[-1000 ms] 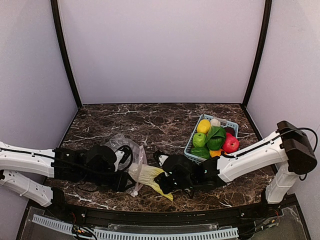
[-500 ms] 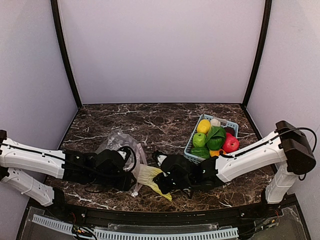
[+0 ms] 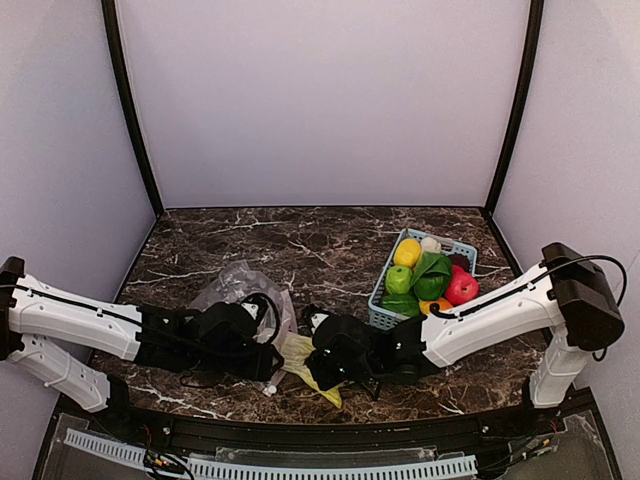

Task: Place the food in the zip-top bag and seal the zipper
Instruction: Adjust the fake vegetable in the zipper food storage bag.

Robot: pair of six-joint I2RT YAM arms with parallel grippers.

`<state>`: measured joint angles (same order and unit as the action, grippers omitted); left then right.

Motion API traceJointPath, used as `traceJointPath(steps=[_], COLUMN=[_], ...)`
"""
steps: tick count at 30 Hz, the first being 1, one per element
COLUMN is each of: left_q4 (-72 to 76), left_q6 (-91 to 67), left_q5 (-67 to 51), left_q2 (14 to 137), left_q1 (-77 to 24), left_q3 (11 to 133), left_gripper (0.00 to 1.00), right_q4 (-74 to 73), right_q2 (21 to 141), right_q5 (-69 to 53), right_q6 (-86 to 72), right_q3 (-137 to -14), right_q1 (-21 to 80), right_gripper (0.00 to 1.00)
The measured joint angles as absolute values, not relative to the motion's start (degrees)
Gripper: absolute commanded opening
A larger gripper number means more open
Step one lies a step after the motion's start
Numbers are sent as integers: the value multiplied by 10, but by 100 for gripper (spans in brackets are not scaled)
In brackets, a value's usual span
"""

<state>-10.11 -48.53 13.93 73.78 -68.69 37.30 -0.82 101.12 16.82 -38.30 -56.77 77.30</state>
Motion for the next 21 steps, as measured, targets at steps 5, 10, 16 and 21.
traceJointPath(steps=[5, 10, 16, 21], left_q4=[-97, -98, -103, -103], left_q6=[-486, -487, -488, -477], left_q5=[137, 138, 137, 128], left_q2=[748, 756, 757, 741], left_q1=[-687, -687, -687, -687], left_q3=[373, 373, 373, 373], left_gripper=[62, 38, 6, 1], right_q4=[-28, -38, -51, -98], right_q2=[1018, 1021, 1021, 1021], right_q5=[176, 179, 182, 203], right_q6=[-386, -391, -396, -395], right_q3=[-582, -589, -596, -626], right_q1=[773, 773, 774, 778], right_gripper=[0, 0, 0, 0])
